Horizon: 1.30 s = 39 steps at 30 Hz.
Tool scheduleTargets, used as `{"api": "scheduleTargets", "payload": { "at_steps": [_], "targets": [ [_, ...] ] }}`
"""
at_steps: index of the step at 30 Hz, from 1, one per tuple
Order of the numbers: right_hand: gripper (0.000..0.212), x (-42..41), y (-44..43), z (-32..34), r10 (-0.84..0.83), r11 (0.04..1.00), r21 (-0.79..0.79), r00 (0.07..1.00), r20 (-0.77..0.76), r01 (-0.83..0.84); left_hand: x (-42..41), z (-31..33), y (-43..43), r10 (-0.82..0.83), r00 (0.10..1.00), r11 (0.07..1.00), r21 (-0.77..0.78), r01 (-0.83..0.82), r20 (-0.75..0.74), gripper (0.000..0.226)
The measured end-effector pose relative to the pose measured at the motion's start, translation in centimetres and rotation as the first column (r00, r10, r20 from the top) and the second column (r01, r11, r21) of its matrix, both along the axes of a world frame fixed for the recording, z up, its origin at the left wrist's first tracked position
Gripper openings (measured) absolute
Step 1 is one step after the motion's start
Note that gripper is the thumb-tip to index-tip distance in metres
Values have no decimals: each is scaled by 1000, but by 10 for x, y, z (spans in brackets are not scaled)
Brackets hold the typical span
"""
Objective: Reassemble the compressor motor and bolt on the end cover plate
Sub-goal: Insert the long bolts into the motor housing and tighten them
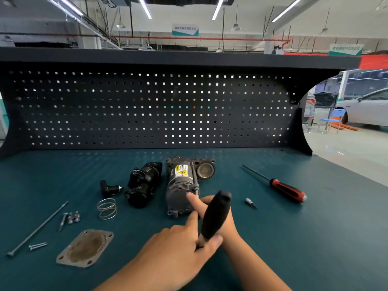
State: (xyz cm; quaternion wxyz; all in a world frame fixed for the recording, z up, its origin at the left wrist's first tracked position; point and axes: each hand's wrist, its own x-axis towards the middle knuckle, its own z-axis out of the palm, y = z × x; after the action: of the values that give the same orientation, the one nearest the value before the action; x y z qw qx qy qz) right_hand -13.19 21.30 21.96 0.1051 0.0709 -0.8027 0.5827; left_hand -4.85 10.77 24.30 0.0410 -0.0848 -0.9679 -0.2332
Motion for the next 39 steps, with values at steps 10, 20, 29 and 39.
{"api": "scheduleTargets", "payload": {
  "at_steps": [10, 20, 29, 39],
  "targets": [
    [35, 0, -2, 2, 255, 916, -375, 931, 262, -146, 16, -21, 7, -295, 841, 192, 890, -413, 454, 30],
    [59, 0, -5, -3, -8, 1000, 8, 999, 45, 7, 12, -12, -6, -141, 939, 553, 812, -188, 313, 15],
    [62, -2, 1, -2, 23, 999, 31, 999, -48, -21, 4, -11, 14, -39, 990, 937, -348, -11, -136, 89],
    [46, -4, -3, -1, 96, 991, -99, 993, 63, -90, 2, -28, -3, -90, 995, 983, 158, 97, -49, 74]
  ]
}}
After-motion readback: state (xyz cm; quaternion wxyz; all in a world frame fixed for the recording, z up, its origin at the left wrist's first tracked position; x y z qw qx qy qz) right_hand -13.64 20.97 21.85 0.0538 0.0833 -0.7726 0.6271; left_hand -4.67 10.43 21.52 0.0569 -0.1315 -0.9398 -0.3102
